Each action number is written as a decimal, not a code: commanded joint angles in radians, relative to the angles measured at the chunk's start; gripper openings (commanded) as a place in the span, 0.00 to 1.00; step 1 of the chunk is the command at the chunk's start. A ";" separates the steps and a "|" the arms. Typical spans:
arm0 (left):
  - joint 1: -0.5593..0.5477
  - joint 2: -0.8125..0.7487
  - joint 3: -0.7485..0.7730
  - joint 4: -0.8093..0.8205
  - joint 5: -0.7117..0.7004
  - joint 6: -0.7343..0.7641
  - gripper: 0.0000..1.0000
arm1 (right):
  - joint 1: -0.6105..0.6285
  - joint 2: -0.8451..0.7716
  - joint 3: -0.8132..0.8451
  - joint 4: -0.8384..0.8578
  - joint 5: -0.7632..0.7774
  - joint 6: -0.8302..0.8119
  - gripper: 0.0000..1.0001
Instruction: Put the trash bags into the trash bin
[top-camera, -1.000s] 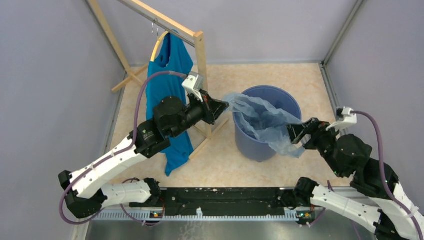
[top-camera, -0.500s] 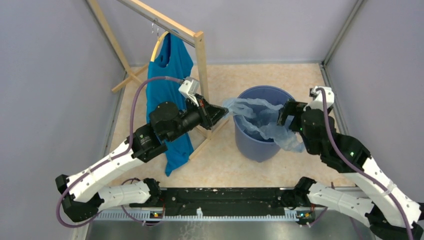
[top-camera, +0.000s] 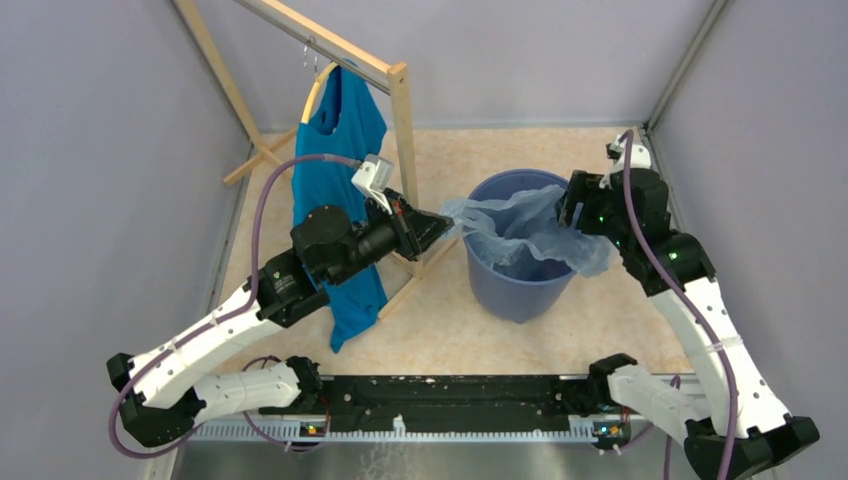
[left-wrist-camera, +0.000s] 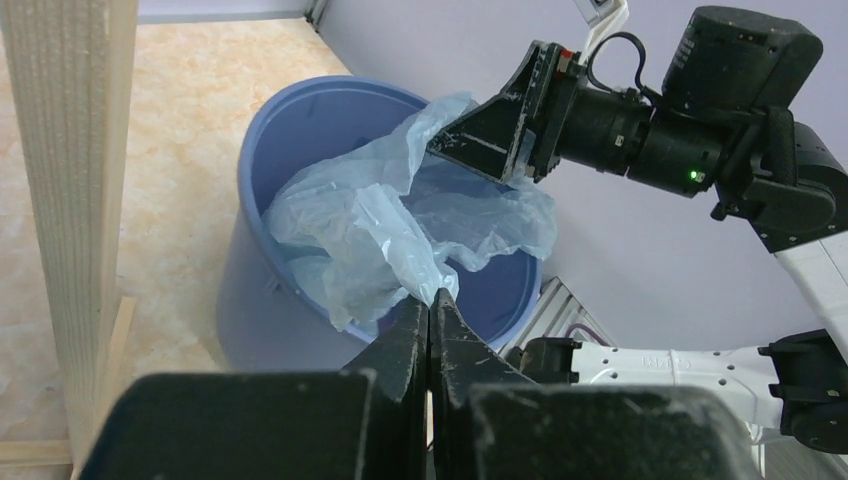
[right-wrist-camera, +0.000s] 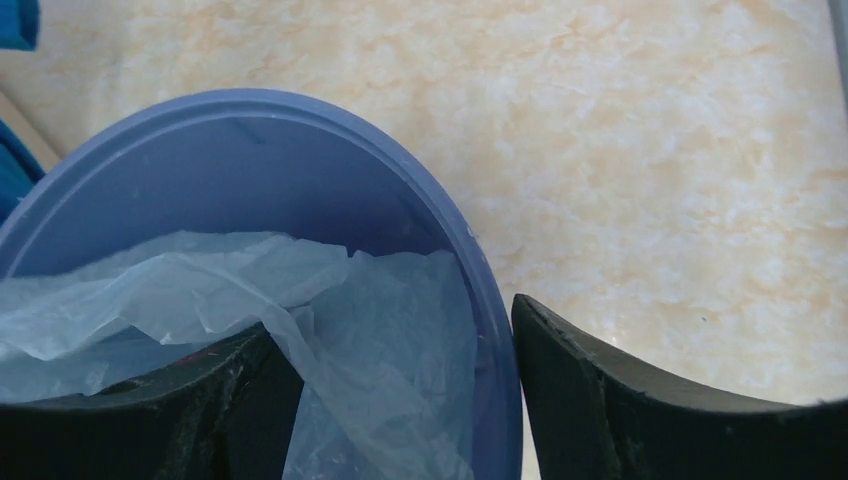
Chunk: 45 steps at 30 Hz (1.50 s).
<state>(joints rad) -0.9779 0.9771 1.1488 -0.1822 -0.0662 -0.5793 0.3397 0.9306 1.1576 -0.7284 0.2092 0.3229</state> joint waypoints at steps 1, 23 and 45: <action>0.000 -0.016 0.013 0.001 0.023 -0.011 0.00 | -0.058 0.020 -0.019 0.124 -0.248 -0.063 0.66; 0.000 -0.046 0.036 -0.022 -0.014 0.000 0.00 | -0.114 0.185 0.122 -0.046 -0.675 -0.256 0.18; -0.001 -0.136 -0.021 -0.019 -0.038 -0.045 0.00 | -0.090 0.128 0.221 -0.176 -0.505 -0.179 0.68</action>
<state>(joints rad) -0.9779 0.8528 1.1500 -0.2401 -0.0776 -0.5980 0.2367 1.0931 1.2633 -0.8406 -0.4683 0.0601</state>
